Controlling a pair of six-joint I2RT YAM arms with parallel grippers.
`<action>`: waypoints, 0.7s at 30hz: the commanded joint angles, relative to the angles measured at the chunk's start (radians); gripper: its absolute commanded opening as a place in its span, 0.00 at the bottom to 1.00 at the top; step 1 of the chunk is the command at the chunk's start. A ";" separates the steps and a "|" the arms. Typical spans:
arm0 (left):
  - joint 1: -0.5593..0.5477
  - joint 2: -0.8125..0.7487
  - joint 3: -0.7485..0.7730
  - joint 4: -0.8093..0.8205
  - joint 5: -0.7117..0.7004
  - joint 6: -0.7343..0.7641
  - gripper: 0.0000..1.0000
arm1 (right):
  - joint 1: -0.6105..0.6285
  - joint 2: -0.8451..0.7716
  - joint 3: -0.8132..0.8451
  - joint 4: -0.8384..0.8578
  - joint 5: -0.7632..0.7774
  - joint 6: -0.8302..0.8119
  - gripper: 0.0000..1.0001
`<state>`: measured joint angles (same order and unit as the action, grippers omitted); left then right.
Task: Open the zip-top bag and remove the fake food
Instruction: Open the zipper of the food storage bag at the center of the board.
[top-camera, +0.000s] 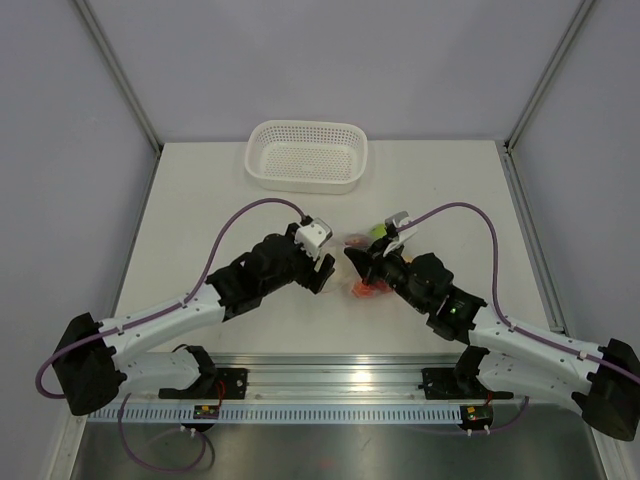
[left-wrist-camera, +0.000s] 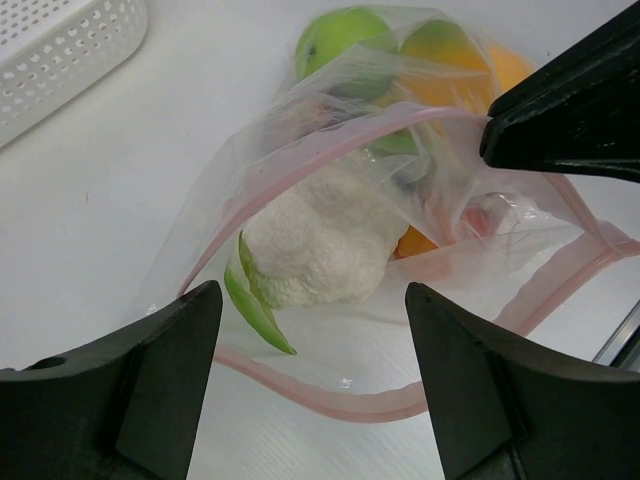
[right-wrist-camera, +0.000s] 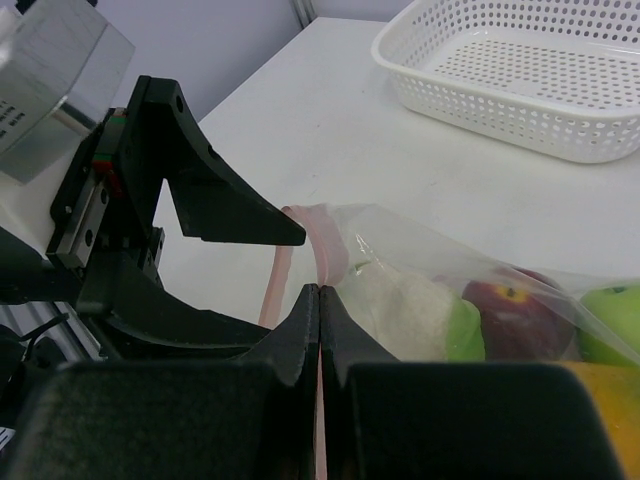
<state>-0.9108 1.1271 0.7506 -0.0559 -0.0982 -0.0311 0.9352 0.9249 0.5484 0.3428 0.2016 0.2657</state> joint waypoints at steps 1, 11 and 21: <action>-0.003 0.023 0.021 0.051 0.003 0.013 0.77 | 0.008 -0.026 0.005 0.053 0.024 0.004 0.00; -0.003 0.048 0.018 0.082 -0.014 0.014 0.93 | 0.007 -0.061 -0.005 0.042 0.022 0.004 0.00; -0.003 0.095 0.039 0.083 -0.020 0.025 0.95 | 0.007 -0.067 -0.004 0.042 -0.005 0.013 0.00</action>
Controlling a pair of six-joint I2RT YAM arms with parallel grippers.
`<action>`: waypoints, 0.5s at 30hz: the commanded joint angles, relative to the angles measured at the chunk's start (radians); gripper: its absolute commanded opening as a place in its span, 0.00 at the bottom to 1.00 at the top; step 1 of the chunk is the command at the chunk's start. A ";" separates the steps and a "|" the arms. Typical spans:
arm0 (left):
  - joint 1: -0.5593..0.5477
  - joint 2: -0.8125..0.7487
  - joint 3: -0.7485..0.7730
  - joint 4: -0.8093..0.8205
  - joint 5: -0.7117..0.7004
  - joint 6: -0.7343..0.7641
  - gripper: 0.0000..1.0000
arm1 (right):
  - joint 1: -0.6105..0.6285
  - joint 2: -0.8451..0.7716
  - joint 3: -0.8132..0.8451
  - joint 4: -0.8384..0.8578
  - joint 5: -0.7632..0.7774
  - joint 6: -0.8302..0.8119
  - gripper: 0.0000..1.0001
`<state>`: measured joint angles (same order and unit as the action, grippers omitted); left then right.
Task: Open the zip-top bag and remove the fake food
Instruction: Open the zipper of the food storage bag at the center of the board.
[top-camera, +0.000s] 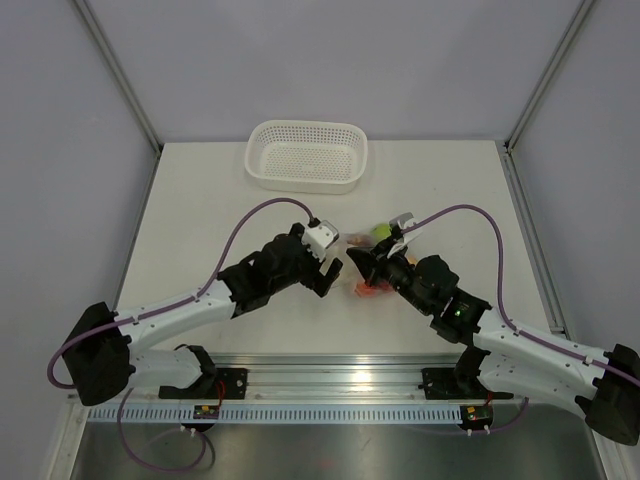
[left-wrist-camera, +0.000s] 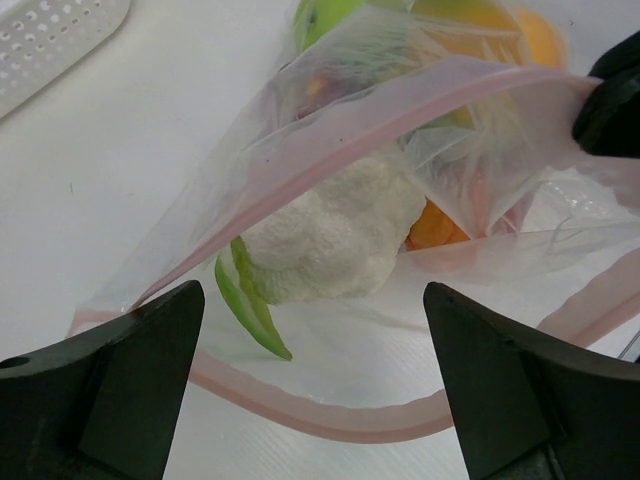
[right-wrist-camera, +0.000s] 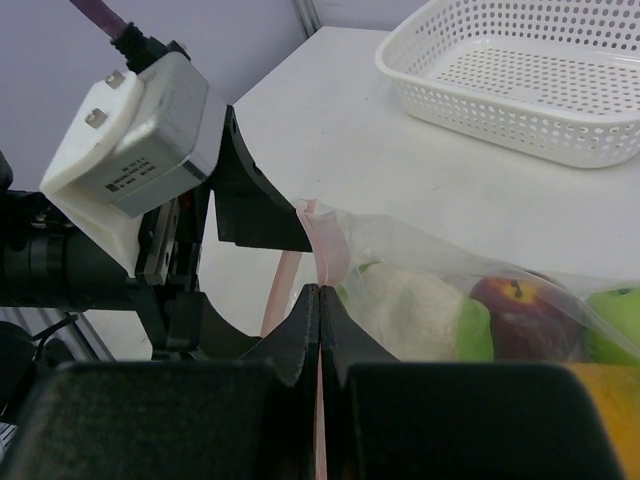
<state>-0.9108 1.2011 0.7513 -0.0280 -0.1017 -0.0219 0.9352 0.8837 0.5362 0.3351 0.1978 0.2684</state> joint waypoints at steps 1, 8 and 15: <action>-0.003 0.037 0.045 0.059 -0.016 0.016 0.95 | 0.007 -0.028 0.008 0.050 -0.006 0.014 0.00; -0.003 0.095 0.042 0.135 -0.062 0.069 0.93 | 0.007 -0.032 0.005 0.062 -0.041 0.022 0.00; -0.003 0.089 -0.035 0.290 -0.056 0.099 0.97 | 0.007 -0.025 0.005 0.064 -0.052 0.029 0.00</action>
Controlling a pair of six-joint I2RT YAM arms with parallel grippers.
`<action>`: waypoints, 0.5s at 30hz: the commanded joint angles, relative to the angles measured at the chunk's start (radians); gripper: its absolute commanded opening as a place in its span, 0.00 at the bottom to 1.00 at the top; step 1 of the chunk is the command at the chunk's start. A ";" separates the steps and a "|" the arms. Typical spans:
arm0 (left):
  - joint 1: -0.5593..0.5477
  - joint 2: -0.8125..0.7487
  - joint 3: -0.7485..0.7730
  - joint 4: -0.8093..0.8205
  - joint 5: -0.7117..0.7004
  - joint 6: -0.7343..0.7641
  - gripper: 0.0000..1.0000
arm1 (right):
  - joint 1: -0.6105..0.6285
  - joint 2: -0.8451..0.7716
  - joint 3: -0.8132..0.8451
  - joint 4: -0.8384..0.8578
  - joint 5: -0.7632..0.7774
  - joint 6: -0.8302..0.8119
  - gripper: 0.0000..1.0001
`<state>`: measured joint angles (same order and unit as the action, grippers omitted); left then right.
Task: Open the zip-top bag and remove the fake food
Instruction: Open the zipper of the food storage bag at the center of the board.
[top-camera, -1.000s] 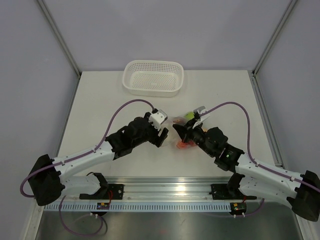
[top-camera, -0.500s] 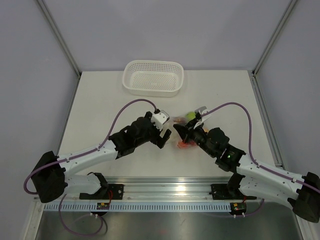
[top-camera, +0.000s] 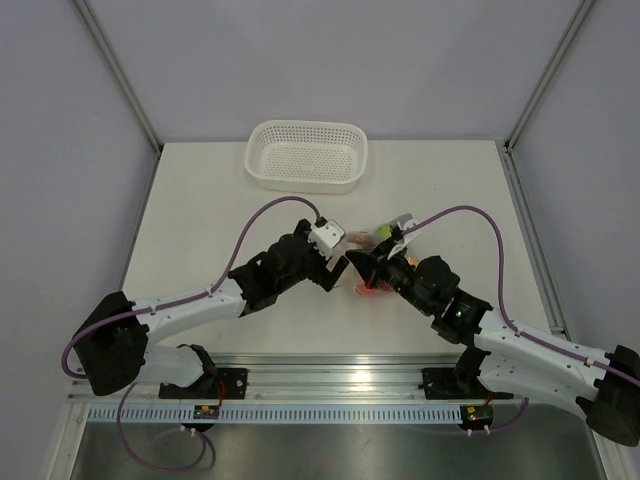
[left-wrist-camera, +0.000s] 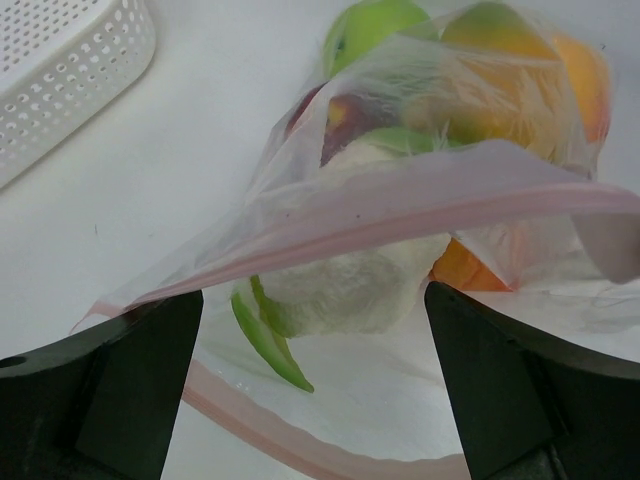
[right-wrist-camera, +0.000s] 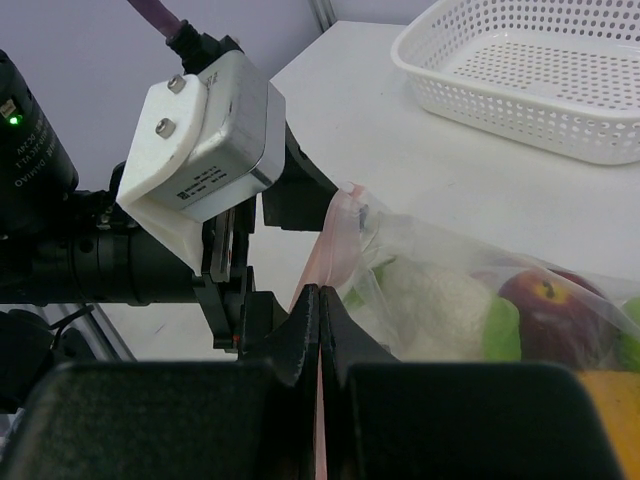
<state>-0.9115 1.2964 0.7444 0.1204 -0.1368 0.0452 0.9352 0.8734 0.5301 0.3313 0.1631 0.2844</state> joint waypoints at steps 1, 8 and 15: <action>-0.003 -0.006 -0.039 0.183 -0.014 0.035 0.97 | 0.007 -0.016 0.010 0.069 -0.017 0.013 0.00; 0.002 0.067 -0.059 0.280 0.032 0.047 0.97 | 0.007 -0.047 -0.022 0.100 -0.016 0.018 0.00; 0.005 0.129 -0.108 0.433 0.072 0.039 0.93 | 0.007 -0.073 -0.036 0.110 0.004 0.025 0.00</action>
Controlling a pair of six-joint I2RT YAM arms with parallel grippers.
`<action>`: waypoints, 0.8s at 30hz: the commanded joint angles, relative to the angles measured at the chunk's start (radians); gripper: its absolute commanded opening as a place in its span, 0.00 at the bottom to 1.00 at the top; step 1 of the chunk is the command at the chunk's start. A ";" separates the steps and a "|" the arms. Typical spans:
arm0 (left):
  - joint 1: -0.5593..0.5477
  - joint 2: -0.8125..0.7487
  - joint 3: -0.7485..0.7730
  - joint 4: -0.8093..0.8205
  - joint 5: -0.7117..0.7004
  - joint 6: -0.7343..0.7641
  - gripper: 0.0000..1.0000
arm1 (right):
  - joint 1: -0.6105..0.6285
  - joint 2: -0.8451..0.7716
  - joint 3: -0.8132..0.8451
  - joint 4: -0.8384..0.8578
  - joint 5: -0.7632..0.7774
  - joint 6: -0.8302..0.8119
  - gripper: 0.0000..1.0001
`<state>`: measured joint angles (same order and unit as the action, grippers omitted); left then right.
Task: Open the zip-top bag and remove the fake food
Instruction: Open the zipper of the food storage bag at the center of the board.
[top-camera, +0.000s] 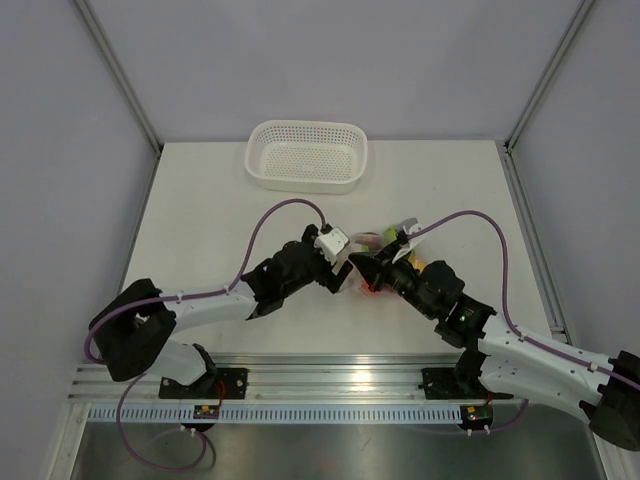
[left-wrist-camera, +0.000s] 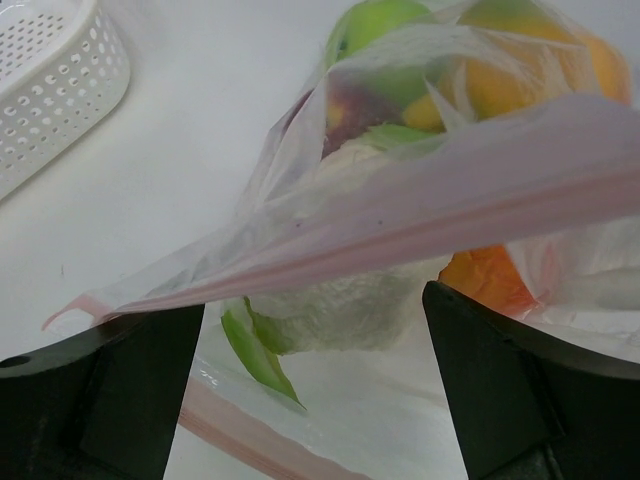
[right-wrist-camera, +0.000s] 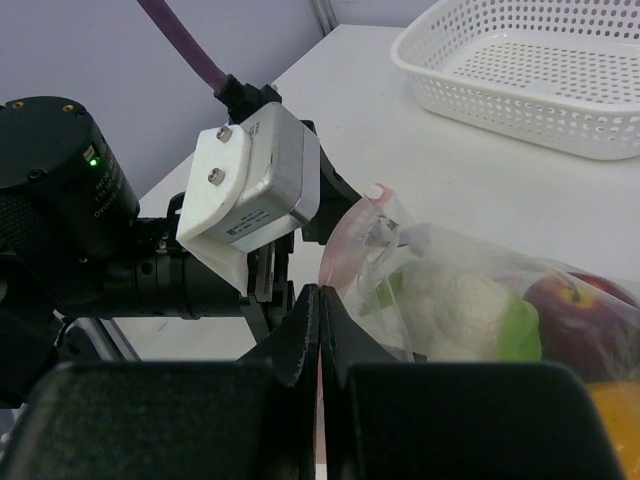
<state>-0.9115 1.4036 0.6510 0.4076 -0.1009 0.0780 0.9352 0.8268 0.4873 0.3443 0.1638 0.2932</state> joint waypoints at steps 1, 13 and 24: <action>0.008 0.032 -0.010 0.140 0.036 0.005 0.91 | 0.007 -0.026 0.005 0.101 0.003 0.020 0.00; 0.048 0.052 0.038 0.077 0.174 -0.061 0.36 | 0.007 -0.069 -0.039 0.102 0.123 0.035 0.00; 0.092 -0.057 -0.004 0.088 0.279 -0.126 0.16 | 0.007 -0.037 -0.033 0.053 0.290 0.047 0.00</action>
<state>-0.8211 1.3903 0.6556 0.4393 0.1139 -0.0277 0.9352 0.7692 0.4316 0.3622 0.3569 0.3294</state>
